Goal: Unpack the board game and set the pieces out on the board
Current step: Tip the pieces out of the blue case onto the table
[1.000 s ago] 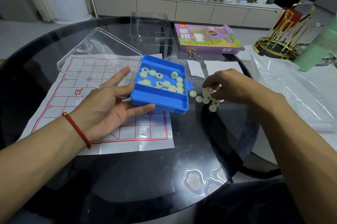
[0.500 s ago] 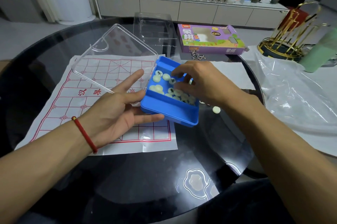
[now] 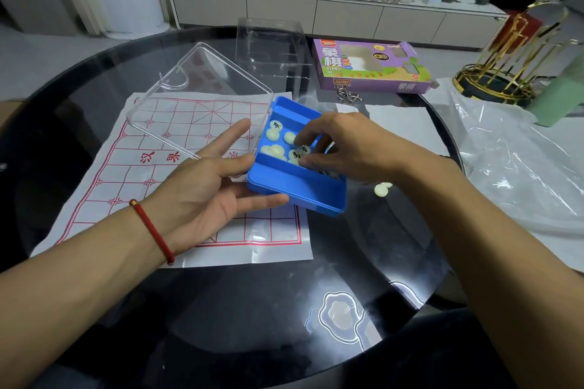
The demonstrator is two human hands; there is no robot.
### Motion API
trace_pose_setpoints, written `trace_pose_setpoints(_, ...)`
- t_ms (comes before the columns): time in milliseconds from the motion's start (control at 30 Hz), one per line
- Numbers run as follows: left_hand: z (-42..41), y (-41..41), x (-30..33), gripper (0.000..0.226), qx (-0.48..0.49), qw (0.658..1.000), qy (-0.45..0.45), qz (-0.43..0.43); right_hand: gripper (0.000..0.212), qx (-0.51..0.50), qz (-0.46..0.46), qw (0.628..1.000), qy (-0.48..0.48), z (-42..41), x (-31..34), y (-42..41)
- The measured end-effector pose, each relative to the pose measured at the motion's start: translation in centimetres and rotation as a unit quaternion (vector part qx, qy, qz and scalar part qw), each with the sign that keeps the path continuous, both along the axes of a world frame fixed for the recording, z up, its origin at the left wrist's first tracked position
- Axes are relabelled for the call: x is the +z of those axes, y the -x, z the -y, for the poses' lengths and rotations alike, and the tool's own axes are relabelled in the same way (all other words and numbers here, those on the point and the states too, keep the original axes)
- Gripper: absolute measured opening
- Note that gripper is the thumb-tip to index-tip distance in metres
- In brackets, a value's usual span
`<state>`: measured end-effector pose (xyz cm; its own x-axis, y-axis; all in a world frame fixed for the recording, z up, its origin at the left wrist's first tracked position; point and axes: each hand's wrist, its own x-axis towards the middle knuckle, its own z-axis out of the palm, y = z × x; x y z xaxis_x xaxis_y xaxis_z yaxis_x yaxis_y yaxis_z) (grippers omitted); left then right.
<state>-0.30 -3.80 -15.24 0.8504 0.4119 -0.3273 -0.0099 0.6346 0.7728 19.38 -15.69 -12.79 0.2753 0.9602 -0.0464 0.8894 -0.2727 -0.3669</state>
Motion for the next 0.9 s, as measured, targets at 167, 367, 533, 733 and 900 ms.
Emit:
trace_pose_setpoints(167, 0.4, -0.2, 0.1, 0.056, -0.003, 1.0, 0.004, 0.001, 0.033, 0.006, -0.054, 0.999, 0.002, 0.4, 0.1, -0.5)
trace_pose_setpoints(367, 0.3, -0.2, -0.2, 0.055, -0.001, 1.0, 0.01, -0.003, 0.033, 0.009, -0.067, 0.998, 0.012, 0.2, 0.0, -0.5)
trace_pose_setpoints(533, 0.4, -0.1, -0.1, 0.056, -0.005, 1.0, 0.008, 0.0, 0.029, 0.005, -0.099, 0.995, 0.007, 0.1, -0.2, -0.6)
trace_pose_setpoints(733, 0.3, -0.1, -0.1, 0.056, 0.001, 1.0, 0.015, 0.003, 0.015, 0.023, -0.082, 0.996, 0.003, 0.3, 0.0, -0.9)
trace_pose_setpoints(900, 0.2, -0.2, -0.1, 0.055, 0.013, 1.0, 0.023, 0.0, 0.015, 0.042, -0.068, 0.997, -0.012, 0.9, 0.6, -1.1)
